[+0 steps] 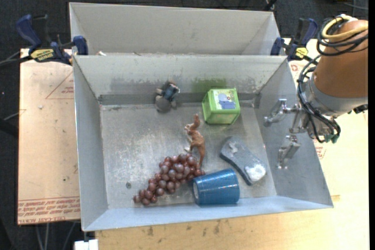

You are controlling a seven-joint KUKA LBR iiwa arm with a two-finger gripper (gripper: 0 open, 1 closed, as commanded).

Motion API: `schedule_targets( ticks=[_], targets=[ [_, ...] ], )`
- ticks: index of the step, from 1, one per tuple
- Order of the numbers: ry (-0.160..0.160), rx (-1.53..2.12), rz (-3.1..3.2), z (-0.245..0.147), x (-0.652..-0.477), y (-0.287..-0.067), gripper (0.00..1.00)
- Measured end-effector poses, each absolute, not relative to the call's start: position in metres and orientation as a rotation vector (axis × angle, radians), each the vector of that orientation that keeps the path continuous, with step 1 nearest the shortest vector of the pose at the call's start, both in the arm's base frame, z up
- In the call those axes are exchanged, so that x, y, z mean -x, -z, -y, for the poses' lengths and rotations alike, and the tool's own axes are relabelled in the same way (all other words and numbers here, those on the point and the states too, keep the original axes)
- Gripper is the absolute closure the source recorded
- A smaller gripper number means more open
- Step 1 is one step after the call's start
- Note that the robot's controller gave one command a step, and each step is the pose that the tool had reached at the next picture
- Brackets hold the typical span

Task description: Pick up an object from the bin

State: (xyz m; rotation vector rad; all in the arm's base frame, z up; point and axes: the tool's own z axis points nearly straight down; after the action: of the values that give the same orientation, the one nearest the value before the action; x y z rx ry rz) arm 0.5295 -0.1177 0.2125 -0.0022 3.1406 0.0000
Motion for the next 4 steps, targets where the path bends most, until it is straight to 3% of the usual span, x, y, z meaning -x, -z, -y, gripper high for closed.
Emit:
schedule_targets(
  ticks=[2, 3, 4],
  targets=[
    [0.004, 0.078, -3.137, 0.110, -0.534, -0.205, 0.00],
    [-0.001, 0.340, -3.122, 0.054, -0.523, -0.175, 0.00],
    [-0.005, 0.050, -3.137, 0.056, -0.560, -0.154, 0.00]
  ],
)
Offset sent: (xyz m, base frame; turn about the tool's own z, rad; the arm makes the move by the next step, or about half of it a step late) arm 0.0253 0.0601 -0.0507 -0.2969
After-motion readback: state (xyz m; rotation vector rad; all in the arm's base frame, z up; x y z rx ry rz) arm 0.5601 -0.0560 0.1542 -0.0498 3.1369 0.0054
